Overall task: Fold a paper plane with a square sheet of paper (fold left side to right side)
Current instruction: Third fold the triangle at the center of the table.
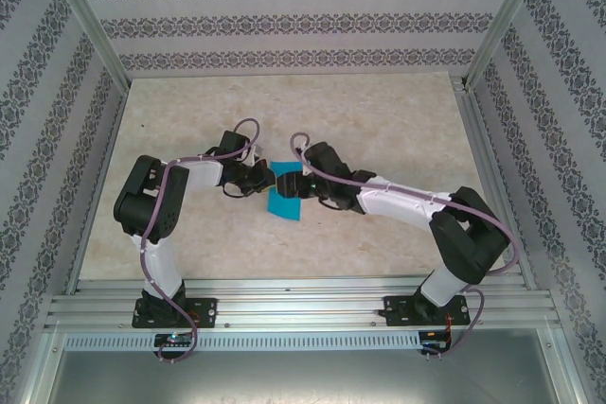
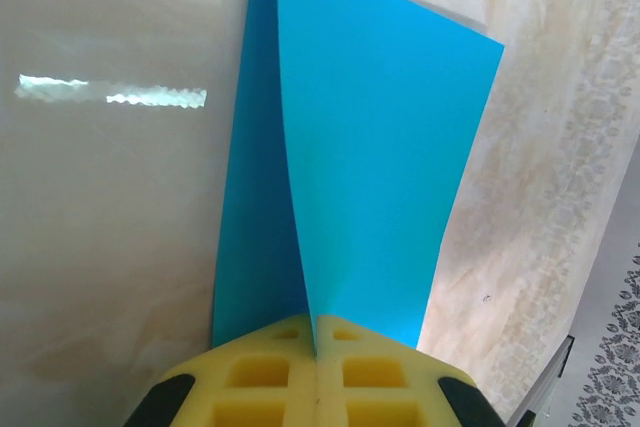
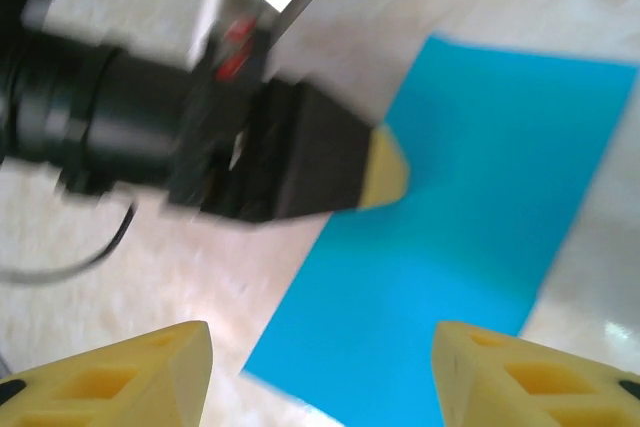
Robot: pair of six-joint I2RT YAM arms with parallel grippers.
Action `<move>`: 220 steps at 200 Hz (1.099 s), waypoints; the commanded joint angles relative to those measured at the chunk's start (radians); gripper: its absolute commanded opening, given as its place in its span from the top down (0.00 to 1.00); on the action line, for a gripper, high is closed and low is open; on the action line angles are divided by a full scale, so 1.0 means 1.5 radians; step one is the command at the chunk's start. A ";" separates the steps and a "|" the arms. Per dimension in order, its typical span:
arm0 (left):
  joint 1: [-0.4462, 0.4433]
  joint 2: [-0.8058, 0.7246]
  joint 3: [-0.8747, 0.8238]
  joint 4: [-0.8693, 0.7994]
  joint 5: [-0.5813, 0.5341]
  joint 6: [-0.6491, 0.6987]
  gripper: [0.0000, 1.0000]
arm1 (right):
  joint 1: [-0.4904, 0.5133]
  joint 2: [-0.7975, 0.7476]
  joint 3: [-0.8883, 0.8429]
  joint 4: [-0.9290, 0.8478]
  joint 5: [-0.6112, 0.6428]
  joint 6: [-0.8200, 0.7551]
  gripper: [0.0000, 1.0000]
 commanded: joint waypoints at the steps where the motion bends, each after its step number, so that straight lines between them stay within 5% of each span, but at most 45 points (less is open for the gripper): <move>1: -0.009 -0.012 0.013 -0.028 0.013 -0.012 1.00 | 0.067 0.013 -0.013 -0.017 0.099 -0.055 0.38; 38: -0.009 -0.014 0.025 -0.056 0.012 -0.010 1.00 | 0.140 0.071 0.061 -0.097 0.228 -0.130 0.35; 123: -0.009 -0.012 0.039 -0.060 0.016 -0.019 1.00 | 0.192 0.190 0.165 -0.168 0.329 -0.207 0.37; 220: -0.010 -0.005 0.036 -0.063 0.011 -0.014 1.00 | 0.195 0.189 0.176 -0.180 0.347 -0.206 0.71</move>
